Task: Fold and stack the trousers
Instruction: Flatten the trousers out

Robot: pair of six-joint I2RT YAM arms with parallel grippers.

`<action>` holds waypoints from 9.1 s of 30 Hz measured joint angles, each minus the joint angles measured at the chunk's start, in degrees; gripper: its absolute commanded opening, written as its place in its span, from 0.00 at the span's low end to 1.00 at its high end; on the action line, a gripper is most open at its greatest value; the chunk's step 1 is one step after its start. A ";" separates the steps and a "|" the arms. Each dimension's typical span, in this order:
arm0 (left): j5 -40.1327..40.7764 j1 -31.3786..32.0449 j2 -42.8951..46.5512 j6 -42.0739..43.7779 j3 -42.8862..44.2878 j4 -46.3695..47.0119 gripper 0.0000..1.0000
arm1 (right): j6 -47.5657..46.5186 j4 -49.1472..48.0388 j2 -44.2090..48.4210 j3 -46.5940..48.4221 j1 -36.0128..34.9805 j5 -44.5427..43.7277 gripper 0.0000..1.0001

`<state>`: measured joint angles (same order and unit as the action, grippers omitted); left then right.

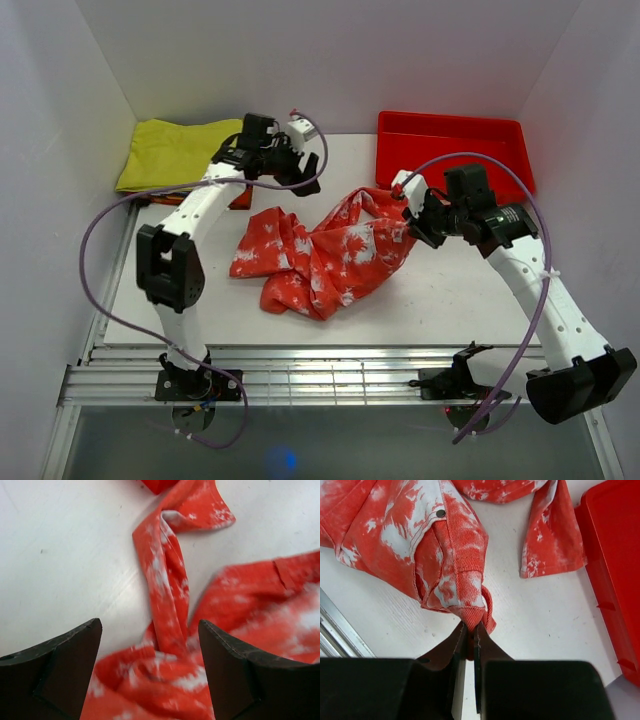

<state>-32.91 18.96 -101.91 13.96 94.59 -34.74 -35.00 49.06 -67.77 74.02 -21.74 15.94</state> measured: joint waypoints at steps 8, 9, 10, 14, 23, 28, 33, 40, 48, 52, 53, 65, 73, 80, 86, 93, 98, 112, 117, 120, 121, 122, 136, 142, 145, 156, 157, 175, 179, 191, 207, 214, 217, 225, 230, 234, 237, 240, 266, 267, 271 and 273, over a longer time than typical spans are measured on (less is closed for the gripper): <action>7.50 9.73 -26.84 -4.68 20.70 4.02 0.84 | -1.03 5.11 11.41 -2.49 -0.02 -6.12 0.08; 7.98 10.67 -29.24 -5.01 22.01 4.00 0.84 | -1.18 5.49 13.00 -2.95 -0.02 -6.78 0.08; 8.31 11.50 -30.99 -5.25 22.86 3.98 0.83 | -1.36 6.16 14.97 -3.63 0.00 -7.41 0.08; 8.28 13.90 -34.27 -6.58 23.23 3.89 0.83 | -1.49 8.13 18.21 -5.40 0.00 -9.49 0.08; -0.72 14.75 -31.26 -14.08 11.72 13.38 0.86 | -3.15 9.09 23.02 -13.35 0.04 -11.85 0.08; -2.08 15.34 -30.97 -16.74 11.06 15.52 0.86 | -3.63 9.94 27.82 -20.87 0.15 -12.66 0.08; -1.57 17.05 -31.34 -18.51 13.70 17.59 0.63 | -3.78 10.01 28.79 -23.32 0.26 -13.25 0.08; 3.69 16.94 -30.88 -18.82 13.68 17.86 0.00 | -3.72 9.44 28.68 -22.62 0.24 -15.39 0.08; 10.71 -2.67 3.08 -15.10 -14.99 11.50 0.00 | -4.02 7.32 30.71 -21.27 0.24 -18.91 0.08; 16.02 -8.20 23.47 -9.92 -29.92 3.91 0.01 | -4.00 6.60 31.95 -19.19 0.20 -20.48 0.08; 16.72 -8.26 25.03 -9.05 -31.36 2.45 0.07 | -4.02 6.56 32.17 -18.45 0.17 -21.22 0.08; 11.28 -22.69 27.96 13.20 -28.46 -22.14 0.06 | -6.21 2.56 30.16 -17.44 0.13 -28.98 0.08; 0.07 -25.81 25.22 26.62 -22.82 -33.99 0.95 | -6.86 0.15 29.66 -16.90 0.13 -29.35 0.08; -4.42 -9.90 24.48 36.92 -16.79 -33.40 0.96 | -6.29 0.02 28.74 -16.90 0.13 -29.29 0.08; -1.03 7.91 26.77 47.58 -23.37 -28.79 0.94 | -4.85 -0.17 26.08 -16.90 0.17 -29.27 0.08; 4.00 16.57 22.97 52.52 -24.92 -23.30 0.93 | -3.54 -0.96 24.17 -16.90 0.24 -29.09 0.08; 9.42 18.82 21.09 57.75 -32.63 -18.43 0.87 | -3.28 -1.14 24.15 -16.90 0.24 -29.20 0.08; 19.41 4.35 34.10 60.92 -37.57 -28.26 0.00 | -2.89 -3.69 24.59 -19.17 0.26 -33.00 0.08; 22.95 -10.14 46.56 61.02 -37.53 -29.55 0.00 | -3.39 -6.21 23.28 -20.59 1.46 -36.33 0.08; 23.34 -20.48 47.98 60.74 -37.55 -28.33 0.00 | -4.46 -8.07 22.64 -21.11 3.85 -37.35 0.08; 23.52 -24.00 47.95 60.54 -37.68 -27.36 0.00 | -4.74 -8.59 22.62 -21.31 4.79 -37.48 0.08; 23.80 -26.53 48.09 60.39 -38.29 -25.99 0.00 | -5.03 -8.90 22.58 -21.33 5.86 -37.51 0.08; 6.97 -64.06 29.14 57.24 -39.34 -20.06 0.00 | -5.95 -12.94 21.38 -20.87 22.10 -18.53 0.08; -4.00 -68.30 28.98 54.99 -27.82 -24.74 0.00 | -5.90 -12.83 23.28 -20.41 23.45 -14.51 0.08; -8.70 -68.81 35.30 54.01 -27.32 -23.69 0.00 | -5.95 -13.20 24.72 -19.30 24.33 -15.54 0.08; -27.45 -66.40 49.31 36.09 -27.06 -4.13 0.00 | -6.56 -18.05 24.81 -15.50 26.01 -25.79 0.08; -27.30 -63.67 49.20 33.55 -27.10 -1.29 0.00 | -7.04 -18.97 24.24 -15.85 26.14 -26.88 0.08; 11.39 -8.04 12.44 15.41 -13.22 15.06 0.00 | -12.09 -30.58 8.83 -24.37 30.34 -31.32 0.08; 16.24 -7.48 5.99 13.42 -10.43 15.50 0.08 | -12.15 -34.12 3.21 -24.33 31.87 -31.47 0.08; 12.28 -7.34 7.78 21.31 -10.25 -1.51 0.75 | -9.86 -35.76 -8.83 -17.86 32.39 -31.10 0.08; 6.60 -2.56 2.47 36.04 -17.53 -10.12 0.64 | -7.10 -33.64 -12.66 -14.19 32.44 -31.01 0.08; 6.75 -0.98 -2.80 38.84 -16.09 -9.84 0.48 | -7.10 -32.48 -12.66 -13.40 32.44 -30.99 0.08; 7.48 -0.72 -3.89 39.76 -16.09 -10.05 0.25 | -7.10 -32.39 -12.68 -12.96 32.44 -30.99 0.08; 7.21 -3.89 1.53 44.33 -16.31 -23.06 0.00 | -7.98 -32.26 -13.05 -11.41 32.68 -30.97 0.08; 5.03 -17.35 16.02 49.92 -13.99 -33.99 0.00 | -9.20 -31.71 -13.05 -10.25 33.33 -30.51 0.08; 9.51 -25.88 31.80 56.98 -19.85 -37.75 0.00 | -9.38 -29.62 -13.55 -7.21 33.38 -29.83 0.08; 12.04 -26.43 37.33 60.11 -23.63 -40.94 0.00 | -9.18 -29.00 -15.89 -3.19 33.35 -29.68 0.08; 13.75 -29.16 34.49 61.79 -26.77 -42.49 0.00 | -8.57 -28.98 -19.56 0.24 32.59 -29.68 0.08; 7.19 -11.65 8.94 32.48 0.42 -30.29 0.98 | 0.79 0.70 -15.58 11.19 39.95 -2.05 0.90; 7.50 -6.25 8.79 30.38 0.83 -28.00 0.98 | 0.55 1.16 -14.43 9.03 40.17 -1.36 0.90; 11.23 13.40 2.34 23.41 6.05 -20.57 0.98 | 0.57 3.45 -13.60 3.98 41.68 1.97 0.91; 12.31 19.69 -4.22 21.40 12.17 -18.34 0.96 | 0.57 4.59 -13.79 3.17 43.89 3.63 0.91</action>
<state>-20.60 38.65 -106.13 35.35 106.76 -53.08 -34.44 53.65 -81.56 77.19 22.15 19.57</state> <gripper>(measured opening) 0.976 0.906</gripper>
